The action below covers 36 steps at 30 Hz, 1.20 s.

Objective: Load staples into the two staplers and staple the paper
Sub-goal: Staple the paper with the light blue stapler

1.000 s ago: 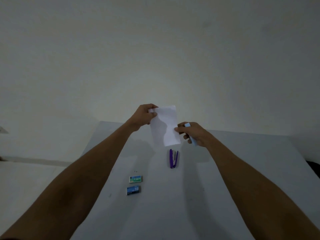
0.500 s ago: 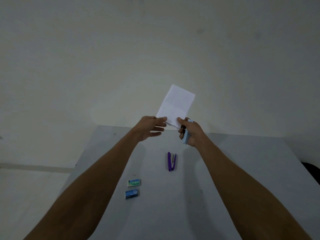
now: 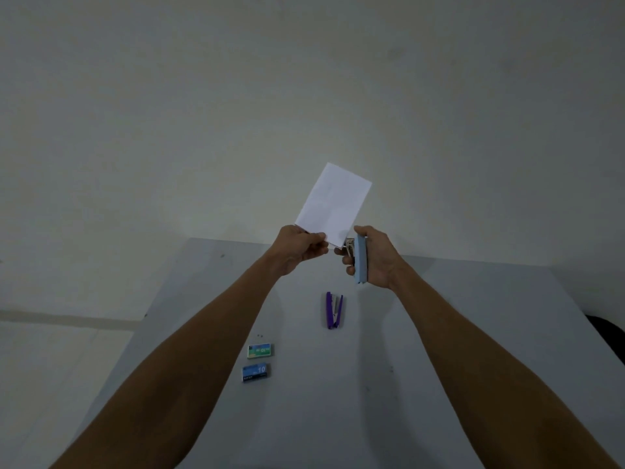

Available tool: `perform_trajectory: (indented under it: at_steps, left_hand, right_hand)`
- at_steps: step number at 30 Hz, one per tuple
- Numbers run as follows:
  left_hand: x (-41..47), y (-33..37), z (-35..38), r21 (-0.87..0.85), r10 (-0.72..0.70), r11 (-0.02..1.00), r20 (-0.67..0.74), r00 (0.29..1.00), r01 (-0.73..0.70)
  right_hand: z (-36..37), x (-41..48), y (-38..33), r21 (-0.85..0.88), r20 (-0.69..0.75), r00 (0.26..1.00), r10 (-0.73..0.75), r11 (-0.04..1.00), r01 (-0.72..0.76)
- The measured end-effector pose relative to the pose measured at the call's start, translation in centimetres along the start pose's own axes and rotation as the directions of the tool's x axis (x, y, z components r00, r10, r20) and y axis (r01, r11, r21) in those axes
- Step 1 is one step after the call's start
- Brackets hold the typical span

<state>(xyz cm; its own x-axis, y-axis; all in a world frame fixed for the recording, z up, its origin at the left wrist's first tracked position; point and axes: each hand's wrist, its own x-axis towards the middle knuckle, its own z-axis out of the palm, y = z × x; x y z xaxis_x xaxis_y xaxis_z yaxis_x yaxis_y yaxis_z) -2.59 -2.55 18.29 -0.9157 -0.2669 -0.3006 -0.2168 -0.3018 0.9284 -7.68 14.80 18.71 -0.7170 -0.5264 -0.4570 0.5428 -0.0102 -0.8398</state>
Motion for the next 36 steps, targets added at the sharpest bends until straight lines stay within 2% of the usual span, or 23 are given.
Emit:
perform_trajectory:
  at_steps: [7, 13, 20, 25, 36]
  left_hand:
    - [0.4, 0.0, 0.1, 0.050, 0.009, 0.999, -0.010, 1.000, -0.008]
    - [0.8, -0.1, -0.1, 0.106, 0.048, 0.993, -0.037, 0.998, -0.043]
    - [1.1, -0.1, -0.3, 0.164, 0.062, 0.985, -0.010, 0.998, -0.059]
    - [1.2, -0.3, -0.3, 0.132, 0.074, 0.989, -0.026, 0.997, -0.069]
    - [1.5, -0.2, 0.1, 0.185, 0.034, 0.982, -0.010, 0.999, -0.032]
  right_hand:
    - [-0.2, 0.2, 0.3, -0.117, 0.015, 0.999, -0.047, 0.992, 0.049]
    - [-0.5, 0.7, 0.5, -0.055, 0.063, 0.998, -0.003, 0.998, 0.006]
    - [-0.6, 1.2, 1.0, 0.002, 0.055, 0.998, -0.034, 0.999, 0.034]
    - [-0.7, 1.6, 1.5, -0.022, 0.051, 0.998, -0.031, 0.999, 0.033]
    - [-0.6, 2.0, 1.7, -0.018, -0.011, 0.999, -0.037, 0.999, 0.037]
